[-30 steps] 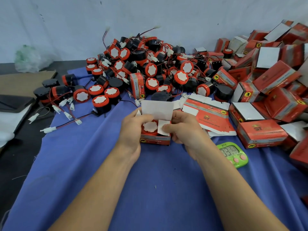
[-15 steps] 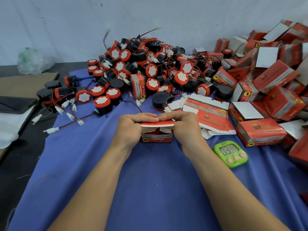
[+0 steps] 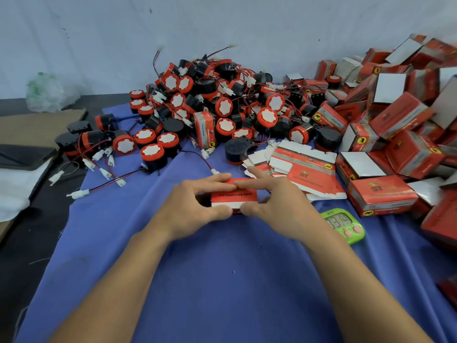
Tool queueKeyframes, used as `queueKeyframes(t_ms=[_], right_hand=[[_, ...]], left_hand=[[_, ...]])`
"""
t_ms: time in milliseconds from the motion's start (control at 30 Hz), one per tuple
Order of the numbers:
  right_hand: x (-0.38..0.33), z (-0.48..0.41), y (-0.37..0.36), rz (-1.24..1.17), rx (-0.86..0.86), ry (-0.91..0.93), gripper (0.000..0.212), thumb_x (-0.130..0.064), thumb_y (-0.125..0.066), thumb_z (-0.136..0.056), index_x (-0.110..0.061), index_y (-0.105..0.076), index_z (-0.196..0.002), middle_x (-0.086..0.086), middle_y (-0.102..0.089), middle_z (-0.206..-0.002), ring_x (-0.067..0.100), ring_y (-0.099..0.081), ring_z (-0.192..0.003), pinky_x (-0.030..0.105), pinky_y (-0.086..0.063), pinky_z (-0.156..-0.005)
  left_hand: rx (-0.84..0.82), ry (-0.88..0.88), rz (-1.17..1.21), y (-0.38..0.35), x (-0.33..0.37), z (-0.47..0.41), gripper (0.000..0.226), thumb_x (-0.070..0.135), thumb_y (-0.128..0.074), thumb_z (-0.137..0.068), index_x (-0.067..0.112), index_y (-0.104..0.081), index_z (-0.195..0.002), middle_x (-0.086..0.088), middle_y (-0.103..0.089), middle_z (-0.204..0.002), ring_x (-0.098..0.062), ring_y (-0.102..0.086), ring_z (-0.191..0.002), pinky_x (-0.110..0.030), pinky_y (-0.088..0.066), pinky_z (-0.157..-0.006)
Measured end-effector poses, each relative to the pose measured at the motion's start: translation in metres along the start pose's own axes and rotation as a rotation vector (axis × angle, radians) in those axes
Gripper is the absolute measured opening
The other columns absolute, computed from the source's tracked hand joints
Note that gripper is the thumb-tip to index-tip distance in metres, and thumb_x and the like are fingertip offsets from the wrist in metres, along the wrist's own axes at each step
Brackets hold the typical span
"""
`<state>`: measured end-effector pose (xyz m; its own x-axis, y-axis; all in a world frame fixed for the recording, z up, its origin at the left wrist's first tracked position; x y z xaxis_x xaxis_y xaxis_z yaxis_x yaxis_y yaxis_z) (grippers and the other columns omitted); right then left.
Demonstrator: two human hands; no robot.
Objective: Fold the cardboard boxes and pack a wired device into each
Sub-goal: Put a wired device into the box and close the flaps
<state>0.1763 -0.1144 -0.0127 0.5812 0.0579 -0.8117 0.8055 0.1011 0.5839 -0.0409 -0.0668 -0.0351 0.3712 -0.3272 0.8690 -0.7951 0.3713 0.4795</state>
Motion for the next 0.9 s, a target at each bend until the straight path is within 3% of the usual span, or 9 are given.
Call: queueKeyframes(t_ms=[67,200,333,433,600,733,800,900], right_hand=[[-0.002,0.001,-0.004,0.053,0.057,-0.004,0.049,-0.026,-0.079,-0.087,-0.047,-0.067,-0.129,-0.024,-0.044,-0.155,0.006,-0.051,-0.135,0.023,-0.041,-0.100],[-0.002,-0.001,-0.005,0.054,0.102,-0.002,0.039,-0.028,-0.077,-0.090,-0.039,-0.071,-0.127,-0.019,-0.055,-0.147,0.000,-0.048,-0.136,0.016,-0.034,-0.103],[-0.002,-0.004,-0.003,0.022,0.089,0.011,0.030,-0.027,-0.070,-0.097,-0.037,-0.073,-0.124,-0.015,-0.060,-0.143,-0.003,-0.048,-0.136,0.019,-0.040,-0.107],[0.000,-0.003,-0.003,0.014,0.090,0.021,0.031,-0.025,-0.070,-0.096,-0.039,-0.073,-0.124,-0.016,-0.059,-0.144,-0.005,-0.046,-0.137,0.021,-0.041,-0.111],[0.001,0.002,-0.004,0.001,0.045,0.041,0.033,-0.027,-0.064,-0.099,-0.046,-0.069,-0.126,-0.020,-0.048,-0.152,-0.012,-0.032,-0.137,-0.006,-0.027,-0.091],[0.001,0.000,-0.005,-0.038,0.079,0.039,0.029,-0.037,-0.052,-0.105,-0.040,-0.070,-0.127,-0.019,-0.049,-0.151,-0.003,-0.041,-0.139,0.007,-0.033,-0.095],[0.000,-0.002,-0.009,-0.092,0.134,0.014,0.026,-0.032,-0.054,-0.105,-0.039,-0.073,-0.121,-0.020,-0.055,-0.145,-0.001,-0.047,-0.134,0.006,-0.036,-0.094],[0.003,-0.005,-0.012,-0.211,0.175,-0.039,0.027,-0.021,-0.062,-0.101,-0.039,-0.075,-0.115,-0.018,-0.063,-0.136,0.001,-0.054,-0.128,0.025,-0.046,-0.106]], left_hand=[[0.040,-0.028,-0.070,-0.003,-0.002,0.002,0.054,0.026,-0.089,-0.078,0.057,-0.071,-0.118,0.039,-0.059,-0.135,0.016,-0.049,-0.131,-0.015,-0.047,-0.100],[0.108,-0.002,-0.052,-0.002,0.000,-0.002,0.040,0.027,-0.088,-0.082,0.054,-0.076,-0.110,0.038,-0.065,-0.125,0.016,-0.054,-0.125,-0.024,-0.046,-0.104],[0.096,-0.017,-0.008,-0.002,0.004,-0.003,0.033,0.028,-0.080,-0.090,0.057,-0.077,-0.105,0.039,-0.067,-0.120,0.016,-0.056,-0.124,-0.008,-0.049,-0.092],[0.082,-0.024,-0.010,-0.001,0.003,-0.002,0.030,0.030,-0.077,-0.092,0.056,-0.076,-0.108,0.038,-0.067,-0.122,0.015,-0.055,-0.125,-0.007,-0.048,-0.092],[0.093,0.011,0.088,-0.003,0.005,-0.002,0.020,0.051,-0.066,-0.090,0.049,-0.079,-0.105,0.035,-0.068,-0.123,0.016,-0.054,-0.125,-0.007,-0.048,-0.092],[0.098,0.049,0.108,-0.007,0.002,-0.003,0.021,0.029,-0.071,-0.098,0.046,-0.081,-0.105,0.033,-0.069,-0.122,0.017,-0.054,-0.124,-0.011,-0.050,-0.092],[0.102,0.053,0.114,-0.008,0.002,-0.004,0.028,0.022,-0.073,-0.096,0.049,-0.080,-0.101,0.035,-0.069,-0.120,0.019,-0.054,-0.123,-0.007,-0.050,-0.090],[0.098,0.055,0.133,-0.009,0.002,-0.004,0.033,0.016,-0.075,-0.094,0.049,-0.081,-0.097,0.034,-0.069,-0.120,0.018,-0.054,-0.124,-0.006,-0.050,-0.088]])
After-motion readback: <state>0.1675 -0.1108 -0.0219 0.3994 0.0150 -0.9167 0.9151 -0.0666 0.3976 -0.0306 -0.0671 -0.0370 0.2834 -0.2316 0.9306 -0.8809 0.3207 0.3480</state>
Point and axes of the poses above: each hand's wrist, its own z-axis away from the middle knuckle, its own y-axis out of the back of the hand, x = y × z, the point moved 1 cm from there along -z, towards the middle knuckle
